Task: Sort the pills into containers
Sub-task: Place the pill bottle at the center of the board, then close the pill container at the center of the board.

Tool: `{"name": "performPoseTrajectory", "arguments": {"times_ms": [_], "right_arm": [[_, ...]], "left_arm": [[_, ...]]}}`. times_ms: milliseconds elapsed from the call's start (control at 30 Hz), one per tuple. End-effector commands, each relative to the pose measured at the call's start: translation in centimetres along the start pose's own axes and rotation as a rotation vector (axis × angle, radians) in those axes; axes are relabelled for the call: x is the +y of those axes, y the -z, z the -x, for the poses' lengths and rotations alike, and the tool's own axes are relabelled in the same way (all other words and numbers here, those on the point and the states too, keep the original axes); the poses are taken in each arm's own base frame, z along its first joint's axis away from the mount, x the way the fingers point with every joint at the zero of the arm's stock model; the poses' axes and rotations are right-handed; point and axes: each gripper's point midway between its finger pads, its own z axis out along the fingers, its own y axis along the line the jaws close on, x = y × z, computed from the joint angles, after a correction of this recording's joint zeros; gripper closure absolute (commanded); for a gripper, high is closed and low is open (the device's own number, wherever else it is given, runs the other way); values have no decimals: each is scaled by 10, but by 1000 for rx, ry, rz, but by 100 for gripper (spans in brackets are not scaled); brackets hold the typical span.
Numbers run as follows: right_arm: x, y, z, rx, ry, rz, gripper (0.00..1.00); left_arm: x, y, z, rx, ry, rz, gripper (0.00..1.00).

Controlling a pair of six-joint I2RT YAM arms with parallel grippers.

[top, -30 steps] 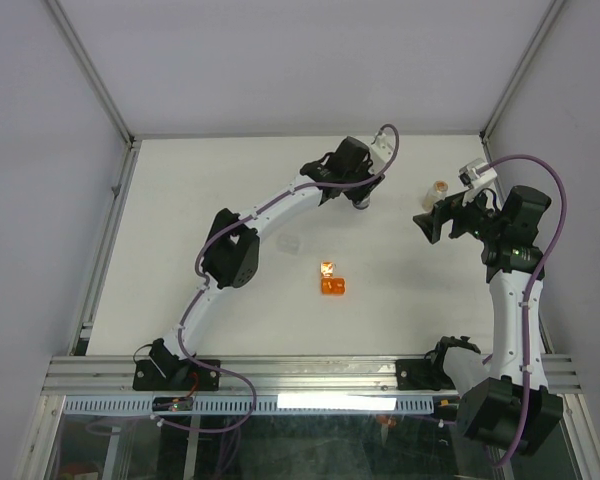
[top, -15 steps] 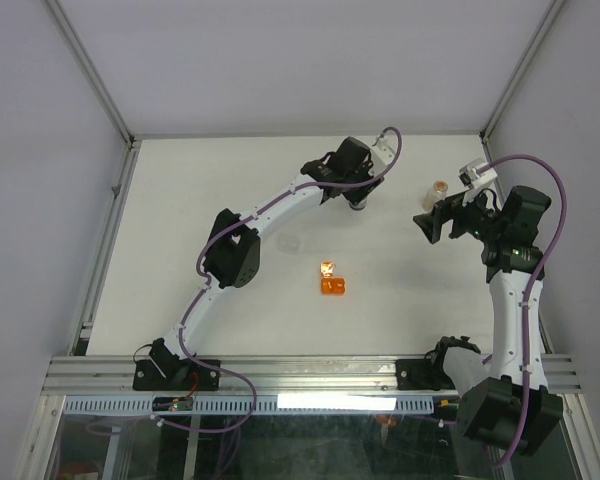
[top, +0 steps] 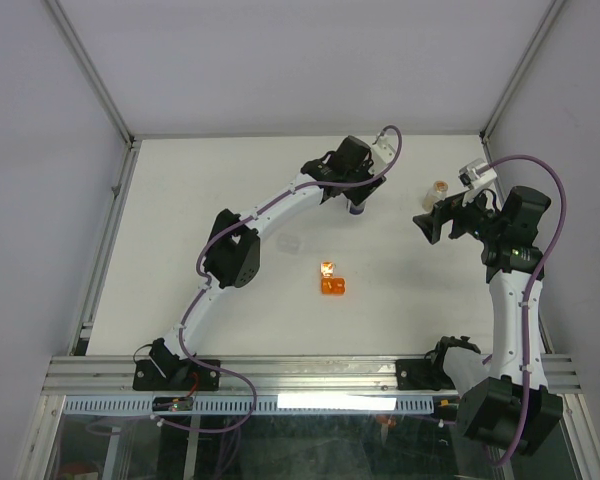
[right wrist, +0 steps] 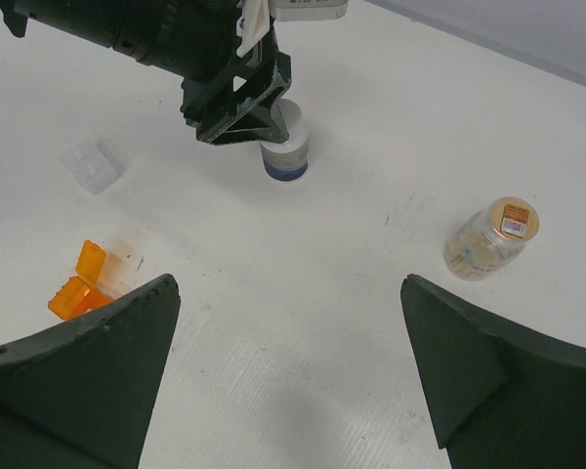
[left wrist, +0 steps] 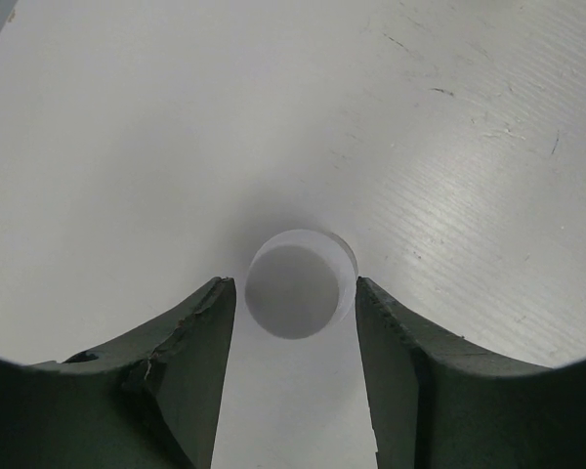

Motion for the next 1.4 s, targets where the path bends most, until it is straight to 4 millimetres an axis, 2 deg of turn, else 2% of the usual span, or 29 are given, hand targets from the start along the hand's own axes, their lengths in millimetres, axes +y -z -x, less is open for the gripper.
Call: {"name": "performPoseTrajectory", "arguments": {"times_ms": [0, 133, 300, 400, 567, 733, 900, 1200, 1367], "right_arm": [[-2, 4, 15, -49, 40, -14, 1], [0, 3, 14, -49, 39, 2, 1], [5, 3, 14, -54, 41, 33, 1], [9, 2, 14, -57, 41, 56, 1], [14, 2, 14, -63, 42, 88, 1], [16, 1, 14, -65, 40, 105, 1], [19, 1, 13, -67, 39, 120, 1], [22, 2, 14, -73, 41, 135, 1], [25, 2, 14, -77, 44, 151, 1]], "left_arm": [[15, 12, 38, -100, 5, 69, 47], [17, 37, 70, -188, 54, 66, 43], [14, 88, 117, -357, 102, 33, 38], [12, 120, 132, -449, 111, 22, 37], [6, 169, 138, -598, 111, 6, 34], [-4, 202, 135, -679, 115, -35, 27], [-11, 218, 123, -704, 135, -61, 19], [-10, 228, 107, -705, 160, -63, 18], [-14, 242, 98, -731, 180, -81, 17]]}}
